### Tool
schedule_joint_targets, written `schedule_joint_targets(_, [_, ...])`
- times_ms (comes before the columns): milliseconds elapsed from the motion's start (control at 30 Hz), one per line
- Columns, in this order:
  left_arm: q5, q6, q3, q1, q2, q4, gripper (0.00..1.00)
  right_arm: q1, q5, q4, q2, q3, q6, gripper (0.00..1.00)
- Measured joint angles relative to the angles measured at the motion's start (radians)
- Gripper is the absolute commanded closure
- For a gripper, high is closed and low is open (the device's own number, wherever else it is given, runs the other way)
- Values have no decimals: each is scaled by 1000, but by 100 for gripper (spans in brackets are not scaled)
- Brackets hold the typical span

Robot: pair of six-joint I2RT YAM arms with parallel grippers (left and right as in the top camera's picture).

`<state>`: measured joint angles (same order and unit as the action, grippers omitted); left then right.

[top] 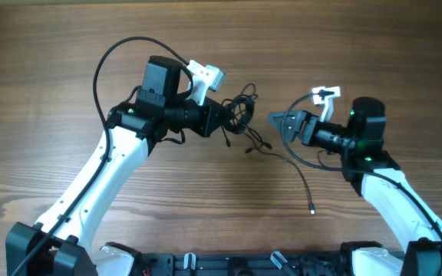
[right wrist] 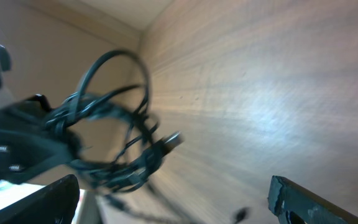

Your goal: Untangle cables

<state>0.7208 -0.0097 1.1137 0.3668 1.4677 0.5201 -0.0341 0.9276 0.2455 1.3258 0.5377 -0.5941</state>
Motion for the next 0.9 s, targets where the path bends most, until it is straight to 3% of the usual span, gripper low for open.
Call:
schedule_joint_targets(133, [146,57,0,0,0,-1,96,10,14,1,0,0,109,0])
schedule_joint_targets(400, [246,84,0,0,0,3,96,10,43,18,0,0,195,0])
schedule_joint_targets(900, [340,137,0,4,0,68,96,10,-9,154,0,0,137,0])
